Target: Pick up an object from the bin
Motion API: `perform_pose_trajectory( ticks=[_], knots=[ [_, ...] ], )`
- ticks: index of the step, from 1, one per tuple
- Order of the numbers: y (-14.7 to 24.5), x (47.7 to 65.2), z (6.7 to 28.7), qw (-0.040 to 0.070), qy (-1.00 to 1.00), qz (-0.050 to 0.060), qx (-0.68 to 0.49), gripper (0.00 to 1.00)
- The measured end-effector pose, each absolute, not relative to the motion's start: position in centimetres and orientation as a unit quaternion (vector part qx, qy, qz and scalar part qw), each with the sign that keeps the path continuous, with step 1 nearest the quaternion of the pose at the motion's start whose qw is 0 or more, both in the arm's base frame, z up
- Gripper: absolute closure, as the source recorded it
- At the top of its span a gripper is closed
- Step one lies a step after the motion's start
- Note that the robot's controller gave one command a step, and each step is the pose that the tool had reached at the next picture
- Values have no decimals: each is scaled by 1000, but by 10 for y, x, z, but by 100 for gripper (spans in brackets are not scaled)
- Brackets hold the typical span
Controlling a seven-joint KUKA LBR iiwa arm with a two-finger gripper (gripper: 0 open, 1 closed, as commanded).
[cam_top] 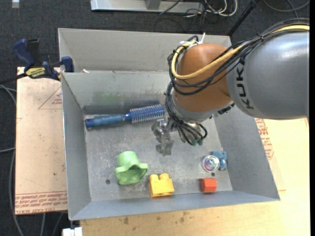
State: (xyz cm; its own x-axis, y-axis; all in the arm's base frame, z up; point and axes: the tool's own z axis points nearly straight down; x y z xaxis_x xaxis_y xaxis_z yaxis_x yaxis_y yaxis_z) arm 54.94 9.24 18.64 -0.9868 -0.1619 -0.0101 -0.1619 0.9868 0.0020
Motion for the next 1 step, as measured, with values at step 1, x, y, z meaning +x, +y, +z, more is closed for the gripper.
perform_pose_trajectory(
  ticks=[1],
  knots=[
    [91, 548, 182, 1, 997, 1, -79, 0]
  ],
)
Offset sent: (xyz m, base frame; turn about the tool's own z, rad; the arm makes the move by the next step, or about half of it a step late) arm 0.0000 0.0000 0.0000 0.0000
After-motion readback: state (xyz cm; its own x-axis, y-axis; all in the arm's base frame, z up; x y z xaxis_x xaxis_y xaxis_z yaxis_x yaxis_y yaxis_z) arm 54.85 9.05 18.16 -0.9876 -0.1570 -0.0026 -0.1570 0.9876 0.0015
